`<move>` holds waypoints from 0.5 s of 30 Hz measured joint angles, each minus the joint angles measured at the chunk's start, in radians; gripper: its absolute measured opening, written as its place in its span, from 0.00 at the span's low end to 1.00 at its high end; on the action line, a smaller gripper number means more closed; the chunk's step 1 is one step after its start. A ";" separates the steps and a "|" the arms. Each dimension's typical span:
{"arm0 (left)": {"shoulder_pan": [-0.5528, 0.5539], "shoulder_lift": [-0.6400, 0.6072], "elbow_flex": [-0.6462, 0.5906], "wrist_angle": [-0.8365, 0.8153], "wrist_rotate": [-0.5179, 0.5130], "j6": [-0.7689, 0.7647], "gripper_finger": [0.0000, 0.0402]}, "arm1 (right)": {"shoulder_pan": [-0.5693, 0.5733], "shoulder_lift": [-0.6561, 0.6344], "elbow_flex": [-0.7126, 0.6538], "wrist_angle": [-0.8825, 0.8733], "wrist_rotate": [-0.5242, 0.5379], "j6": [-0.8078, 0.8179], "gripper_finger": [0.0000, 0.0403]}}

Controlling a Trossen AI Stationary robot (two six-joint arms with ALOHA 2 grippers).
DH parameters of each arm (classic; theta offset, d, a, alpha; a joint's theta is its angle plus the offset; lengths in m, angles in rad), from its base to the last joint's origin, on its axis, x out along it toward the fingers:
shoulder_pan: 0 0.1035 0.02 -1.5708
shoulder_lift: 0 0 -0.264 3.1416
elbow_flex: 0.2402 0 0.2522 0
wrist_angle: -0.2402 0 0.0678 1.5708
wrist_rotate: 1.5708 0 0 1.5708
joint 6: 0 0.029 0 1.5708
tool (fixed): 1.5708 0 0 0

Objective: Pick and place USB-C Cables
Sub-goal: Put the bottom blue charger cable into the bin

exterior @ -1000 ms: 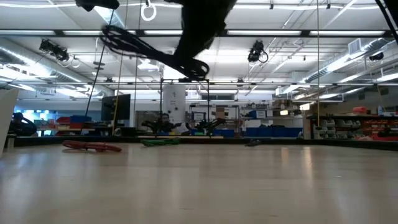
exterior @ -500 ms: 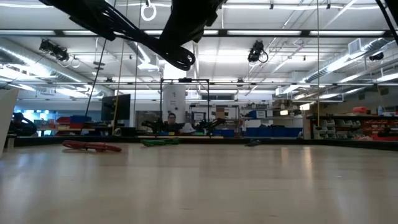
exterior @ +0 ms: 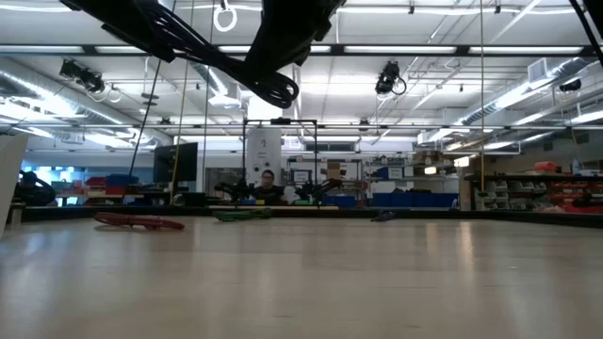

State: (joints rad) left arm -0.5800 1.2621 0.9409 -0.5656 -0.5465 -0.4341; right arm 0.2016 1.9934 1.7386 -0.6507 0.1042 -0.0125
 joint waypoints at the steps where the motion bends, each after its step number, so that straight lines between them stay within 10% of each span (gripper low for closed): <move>1: 0.000 0.000 0.000 0.007 0.000 0.000 0.45 | 0.000 0.000 0.000 -0.002 -0.001 0.005 0.07; 15: 0.000 0.000 0.000 0.052 0.000 -0.026 0.34 | -0.001 0.000 0.000 -0.009 -0.004 0.010 0.08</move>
State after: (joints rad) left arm -0.5797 1.2621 0.9413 -0.5132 -0.5468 -0.4605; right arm 0.2008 1.9934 1.7386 -0.6596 0.1001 -0.0029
